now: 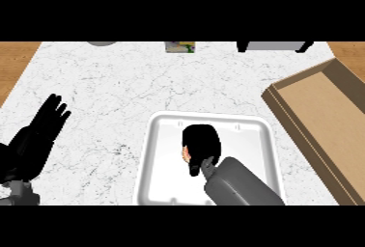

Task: Pick the cupcake from the tray and place it in the cardboard box

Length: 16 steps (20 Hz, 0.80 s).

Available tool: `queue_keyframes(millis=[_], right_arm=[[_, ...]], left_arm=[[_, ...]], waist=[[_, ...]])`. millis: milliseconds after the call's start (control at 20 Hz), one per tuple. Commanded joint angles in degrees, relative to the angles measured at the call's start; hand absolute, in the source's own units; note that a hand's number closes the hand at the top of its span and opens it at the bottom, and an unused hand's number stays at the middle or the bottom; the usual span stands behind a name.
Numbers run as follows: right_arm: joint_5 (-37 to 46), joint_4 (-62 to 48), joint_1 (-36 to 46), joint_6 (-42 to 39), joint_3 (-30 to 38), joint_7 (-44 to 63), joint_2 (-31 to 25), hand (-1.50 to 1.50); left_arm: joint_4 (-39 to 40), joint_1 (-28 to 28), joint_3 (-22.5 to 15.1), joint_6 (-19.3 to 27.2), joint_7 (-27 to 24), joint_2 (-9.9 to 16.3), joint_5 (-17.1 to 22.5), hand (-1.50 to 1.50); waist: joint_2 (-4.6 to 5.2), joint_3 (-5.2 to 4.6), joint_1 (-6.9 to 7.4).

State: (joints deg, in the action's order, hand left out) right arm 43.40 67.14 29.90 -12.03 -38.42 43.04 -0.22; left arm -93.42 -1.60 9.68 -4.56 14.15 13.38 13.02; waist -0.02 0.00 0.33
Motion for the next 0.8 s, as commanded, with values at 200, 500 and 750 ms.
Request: queue_keyframes(millis=[200, 500, 750], right_arm=[[4.01, -6.24, -0.69, 5.25, 5.57, -4.60, -0.73, 1.50], [1.42, -2.32, -4.14, 4.06, 13.75, -9.40, -11.34, 1.50], [6.13, -1.03, -0.58, 2.94, 15.03, -5.73, -10.11, 1.50]], left_arm=[[-0.01, 0.34, 1.31, -0.78, 0.44, -0.22, 0.35, 0.00], [-5.24, 0.68, 0.80, 0.86, 4.82, -0.66, 0.49, 0.00], [4.44, -3.54, 3.12, -2.14, -0.09, 0.68, 0.75, 0.00]], waist=[[0.06, 0.00, -0.02], [-0.03, 0.02, -0.19], [0.04, -0.02, -0.33]])
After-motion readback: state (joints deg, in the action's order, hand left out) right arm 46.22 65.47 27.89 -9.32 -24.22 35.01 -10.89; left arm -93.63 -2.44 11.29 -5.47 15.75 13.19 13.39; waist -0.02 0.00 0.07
